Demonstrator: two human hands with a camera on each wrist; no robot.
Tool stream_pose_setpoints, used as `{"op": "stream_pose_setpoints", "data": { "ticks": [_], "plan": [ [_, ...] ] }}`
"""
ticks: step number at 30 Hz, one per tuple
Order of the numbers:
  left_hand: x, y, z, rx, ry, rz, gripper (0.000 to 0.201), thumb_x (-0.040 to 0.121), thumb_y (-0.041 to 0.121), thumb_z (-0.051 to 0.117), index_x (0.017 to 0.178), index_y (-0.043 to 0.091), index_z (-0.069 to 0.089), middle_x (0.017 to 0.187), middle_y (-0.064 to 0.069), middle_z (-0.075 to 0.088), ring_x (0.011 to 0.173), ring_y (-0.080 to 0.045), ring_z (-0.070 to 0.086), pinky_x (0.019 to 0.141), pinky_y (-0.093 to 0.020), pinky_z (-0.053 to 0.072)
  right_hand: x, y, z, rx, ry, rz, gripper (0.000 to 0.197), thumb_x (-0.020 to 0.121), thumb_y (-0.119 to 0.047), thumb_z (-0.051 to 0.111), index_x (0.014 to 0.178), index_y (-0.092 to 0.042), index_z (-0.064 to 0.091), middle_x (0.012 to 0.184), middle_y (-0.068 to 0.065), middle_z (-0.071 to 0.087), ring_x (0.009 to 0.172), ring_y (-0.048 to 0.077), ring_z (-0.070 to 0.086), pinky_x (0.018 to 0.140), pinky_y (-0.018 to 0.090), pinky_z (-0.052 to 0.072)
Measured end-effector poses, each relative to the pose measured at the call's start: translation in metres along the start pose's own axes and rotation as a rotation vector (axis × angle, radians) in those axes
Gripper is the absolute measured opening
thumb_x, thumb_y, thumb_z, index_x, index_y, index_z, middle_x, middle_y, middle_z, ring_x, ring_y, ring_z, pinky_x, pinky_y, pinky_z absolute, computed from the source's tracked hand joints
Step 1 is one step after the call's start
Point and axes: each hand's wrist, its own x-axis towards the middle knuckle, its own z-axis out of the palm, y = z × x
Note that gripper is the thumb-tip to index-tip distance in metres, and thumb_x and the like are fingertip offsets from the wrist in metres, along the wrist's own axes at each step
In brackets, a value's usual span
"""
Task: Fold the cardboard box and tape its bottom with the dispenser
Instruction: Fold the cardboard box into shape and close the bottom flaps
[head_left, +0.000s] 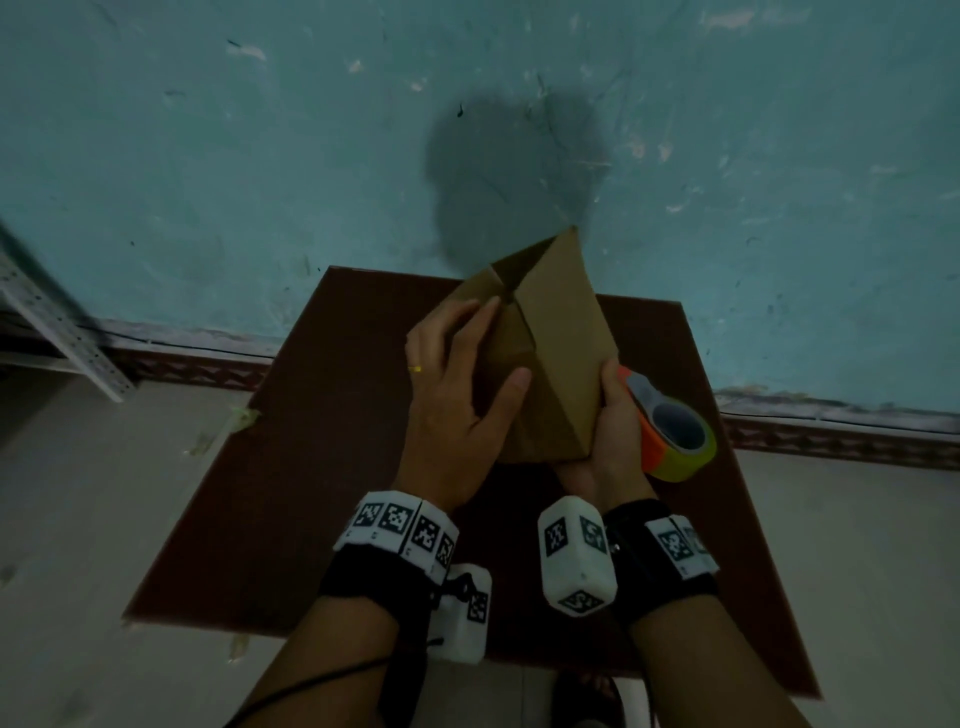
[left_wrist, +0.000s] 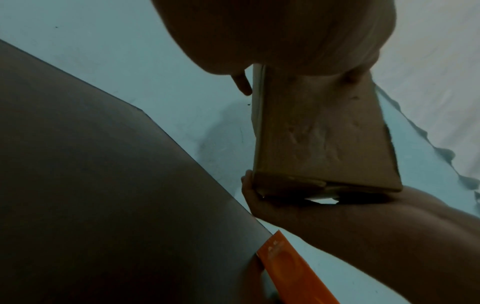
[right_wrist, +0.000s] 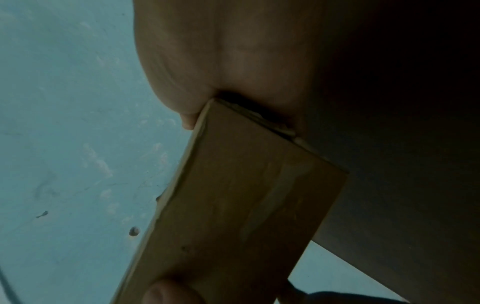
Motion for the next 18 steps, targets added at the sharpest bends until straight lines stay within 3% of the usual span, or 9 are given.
{"op": "stream_pose_setpoints", "data": {
  "ticks": [2,5,7,9,11,13,15,18],
  "plan": [
    [0.001,-0.002,-0.002,0.055,0.008,0.061,0.053,0.101,0.046,0.058,0.146,0.017,0.061,0.146,0.0,0.053,0.149,-0.014,0.03,0.123,-0.031,0.028,0.001,0.0,-0.002,-0.027,-0.022,-0.005,0.068,0.104,-0.067,0.05,0.154,-0.021,0.054,0.136,0.023,0.073,0.119,0.042,0.073,0.083,0.052,0.065],
    [0.001,-0.002,-0.003,0.087,0.064,0.128,0.039,0.106,0.039,0.053,0.117,0.011,0.078,0.131,-0.004,0.068,0.145,-0.028,0.038,0.12,-0.039,0.034,0.005,0.001,-0.008,-0.049,-0.019,-0.012,0.07,0.101,-0.067,0.057,0.155,-0.023,0.056,0.134,0.022,0.075,0.12,0.043,0.074,0.09,0.056,0.064],
    [0.002,0.0,-0.004,0.063,0.099,0.067,0.038,0.107,0.034,0.052,0.103,0.011,0.082,0.145,-0.007,0.061,0.148,-0.03,0.034,0.121,-0.036,0.031,0.01,0.003,-0.012,-0.073,-0.01,-0.006,0.071,0.098,-0.068,0.062,0.155,-0.026,0.055,0.135,0.021,0.075,0.122,0.044,0.073,0.098,0.06,0.06],
    [0.004,0.0,-0.008,0.067,0.134,0.016,0.027,0.104,0.027,0.063,0.096,0.011,0.083,0.162,-0.012,0.044,0.152,-0.03,0.029,0.123,-0.038,0.031,0.013,0.004,-0.012,-0.085,-0.005,-0.002,0.073,0.095,-0.068,0.066,0.156,-0.028,0.054,0.138,0.02,0.074,0.123,0.045,0.073,0.104,0.064,0.056],
    [0.005,-0.001,-0.011,0.037,0.19,-0.008,0.01,0.097,0.018,0.076,0.101,0.012,0.082,0.17,-0.017,0.027,0.157,-0.03,0.028,0.124,-0.044,0.035,0.014,0.004,-0.012,-0.098,-0.006,-0.018,0.075,0.094,-0.068,0.067,0.156,-0.028,0.054,0.138,0.02,0.074,0.122,0.045,0.073,0.106,0.066,0.055],
    [0.006,-0.001,-0.014,-0.034,0.216,-0.042,0.031,0.092,0.016,0.081,0.122,0.01,0.075,0.173,-0.017,0.017,0.158,-0.027,0.032,0.123,-0.044,0.04,0.016,0.004,-0.012,-0.101,0.002,-0.027,0.076,0.093,-0.069,0.069,0.155,-0.028,0.054,0.137,0.02,0.075,0.122,0.046,0.073,0.108,0.069,0.053],
    [0.006,-0.002,-0.017,-0.076,0.228,-0.079,0.051,0.09,0.014,0.083,0.138,0.007,0.065,0.172,-0.014,0.023,0.152,-0.022,0.043,0.118,-0.04,0.047,0.017,0.005,-0.014,-0.106,0.008,-0.036,0.078,0.091,-0.069,0.07,0.155,-0.028,0.054,0.138,0.02,0.074,0.124,0.047,0.072,0.109,0.069,0.051],
    [0.009,-0.004,-0.023,-0.179,0.212,-0.132,0.061,0.089,0.007,0.083,0.144,0.006,0.058,0.159,-0.008,0.046,0.14,-0.015,0.056,0.111,-0.04,0.053,0.015,0.004,-0.014,-0.12,0.022,-0.034,0.077,0.091,-0.069,0.071,0.155,-0.03,0.054,0.14,0.02,0.073,0.125,0.047,0.071,0.109,0.071,0.051]
  ]
}}
